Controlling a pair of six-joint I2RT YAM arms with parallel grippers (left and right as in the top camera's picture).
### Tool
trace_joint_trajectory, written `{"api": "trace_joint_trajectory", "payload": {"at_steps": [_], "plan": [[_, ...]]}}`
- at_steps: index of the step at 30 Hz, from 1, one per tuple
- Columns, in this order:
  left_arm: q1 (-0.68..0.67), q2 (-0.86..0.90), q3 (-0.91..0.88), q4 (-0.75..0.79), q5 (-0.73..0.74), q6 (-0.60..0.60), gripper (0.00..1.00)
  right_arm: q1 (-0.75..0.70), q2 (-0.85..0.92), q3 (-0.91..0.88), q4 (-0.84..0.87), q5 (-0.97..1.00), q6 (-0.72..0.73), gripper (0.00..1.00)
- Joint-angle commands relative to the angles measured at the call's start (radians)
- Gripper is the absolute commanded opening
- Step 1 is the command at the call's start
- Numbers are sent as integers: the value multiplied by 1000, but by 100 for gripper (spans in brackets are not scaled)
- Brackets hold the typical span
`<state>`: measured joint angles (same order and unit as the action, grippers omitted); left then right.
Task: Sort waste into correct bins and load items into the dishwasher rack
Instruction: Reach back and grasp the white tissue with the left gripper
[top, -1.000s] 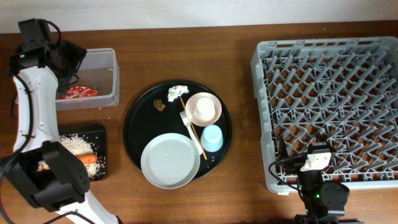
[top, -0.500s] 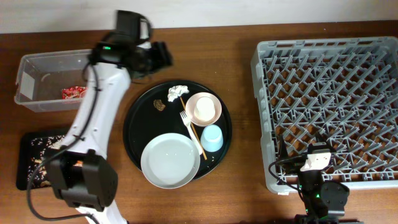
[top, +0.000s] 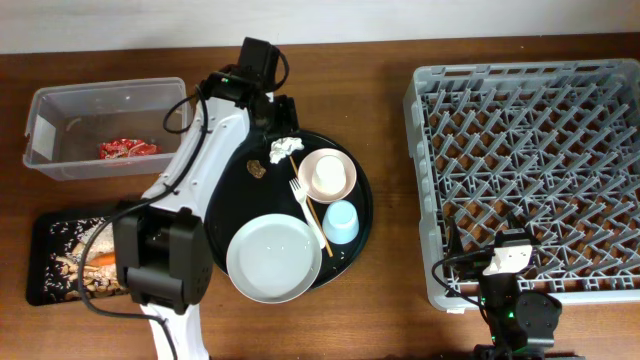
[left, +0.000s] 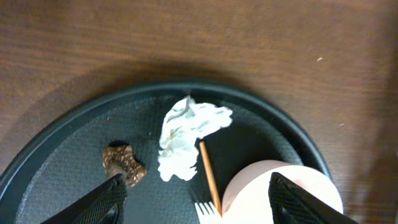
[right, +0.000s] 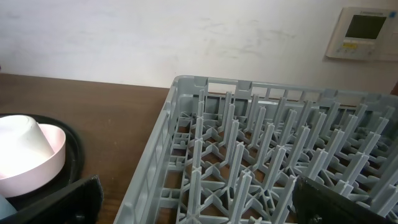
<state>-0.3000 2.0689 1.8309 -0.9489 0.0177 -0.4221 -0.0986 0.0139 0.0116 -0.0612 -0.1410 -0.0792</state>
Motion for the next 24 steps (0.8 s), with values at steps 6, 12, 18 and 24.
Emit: {"api": "trace_joint_trajectory", "payload": {"at_steps": [6, 12, 18, 24], "plan": [[-20, 114, 12, -33, -19, 20, 72, -6, -8, -6, -3, -6, 2, 99], [-25, 142, 12, -2, -28, 20, 68, -6, -8, -6, -4, -6, 2, 99], [-26, 142, 12, -9, -67, 20, 67, -6, -8, -6, -4, -6, 2, 99], [-27, 142, 8, -6, -68, 21, 66, -6, -8, -6, -3, -6, 2, 99]]}}
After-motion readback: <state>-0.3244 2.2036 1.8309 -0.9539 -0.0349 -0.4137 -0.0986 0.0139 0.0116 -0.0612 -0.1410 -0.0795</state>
